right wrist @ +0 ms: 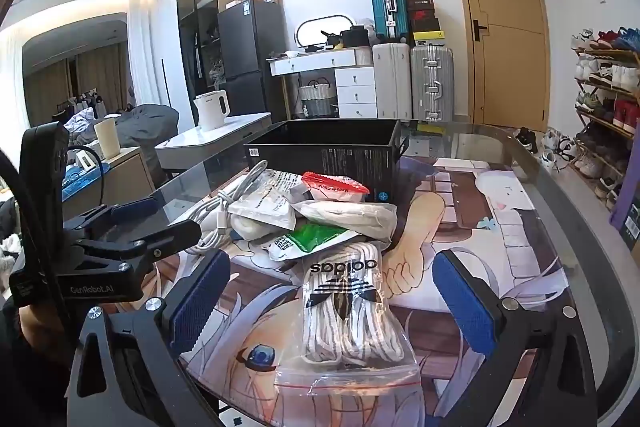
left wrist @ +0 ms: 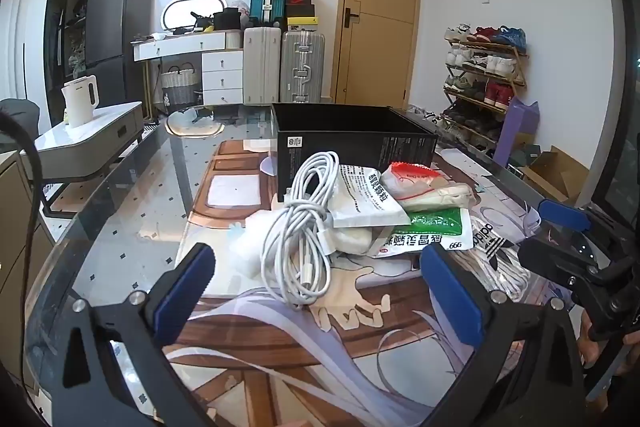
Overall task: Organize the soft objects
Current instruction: 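Move both tools toward the white cable and the bagged adidas laces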
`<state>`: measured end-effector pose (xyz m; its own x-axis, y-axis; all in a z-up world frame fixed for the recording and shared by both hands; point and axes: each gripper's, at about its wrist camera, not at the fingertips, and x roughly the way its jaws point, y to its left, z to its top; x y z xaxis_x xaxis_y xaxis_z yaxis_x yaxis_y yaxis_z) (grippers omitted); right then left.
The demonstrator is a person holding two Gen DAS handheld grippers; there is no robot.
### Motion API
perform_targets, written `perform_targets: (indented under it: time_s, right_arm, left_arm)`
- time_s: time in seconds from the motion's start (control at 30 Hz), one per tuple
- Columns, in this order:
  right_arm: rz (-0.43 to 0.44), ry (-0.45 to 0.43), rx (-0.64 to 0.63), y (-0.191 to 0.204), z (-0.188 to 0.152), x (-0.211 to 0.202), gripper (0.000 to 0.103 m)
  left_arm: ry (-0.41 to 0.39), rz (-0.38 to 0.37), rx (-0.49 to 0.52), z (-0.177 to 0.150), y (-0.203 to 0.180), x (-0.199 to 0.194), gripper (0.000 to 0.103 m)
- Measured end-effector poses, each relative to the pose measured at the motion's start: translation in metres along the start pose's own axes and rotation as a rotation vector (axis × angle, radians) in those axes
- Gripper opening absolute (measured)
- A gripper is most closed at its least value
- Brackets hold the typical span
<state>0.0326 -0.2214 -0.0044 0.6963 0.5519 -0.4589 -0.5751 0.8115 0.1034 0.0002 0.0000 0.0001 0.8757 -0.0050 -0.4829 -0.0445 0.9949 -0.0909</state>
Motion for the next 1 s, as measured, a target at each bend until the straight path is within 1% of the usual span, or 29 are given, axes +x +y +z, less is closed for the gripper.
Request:
perform_targets:
  time_s: [0.13, 0.2, 0.37, 0.43, 1.0]
  right_arm:
    - [0.007, 0.000, -0.007, 0.0012, -0.0006, -0.0012, 0.103]
    - [0.006, 0.011, -0.009, -0.0018, -0.0030, 0.0068, 0.103]
    - [0.009, 0.017, -0.010, -0.0037, -0.0077, 0.0017, 0.103]
    - [0.005, 0.038, -0.007, 0.0014, -0.0045, 0.0074, 0.103]
    - [0.005, 0.042, -0.002, -0.0027, -0.0054, 0.0081, 0.103]
  left_arm:
    - [0.000, -0.002, -0.009, 0.0004, 0.0009, -0.0002, 0.103]
    - [0.000, -0.004, -0.008, -0.0003, 0.0034, 0.0013, 0.103]
    - [0.001, 0.000, -0.006, 0.0000, 0.0026, 0.0016, 0.103]
    - [0.000, 0.003, -0.006, -0.0015, 0.0054, 0.0040, 0.103]
    - [0.002, 0.008, -0.003, -0.0028, 0.0062, 0.0087, 0.103]
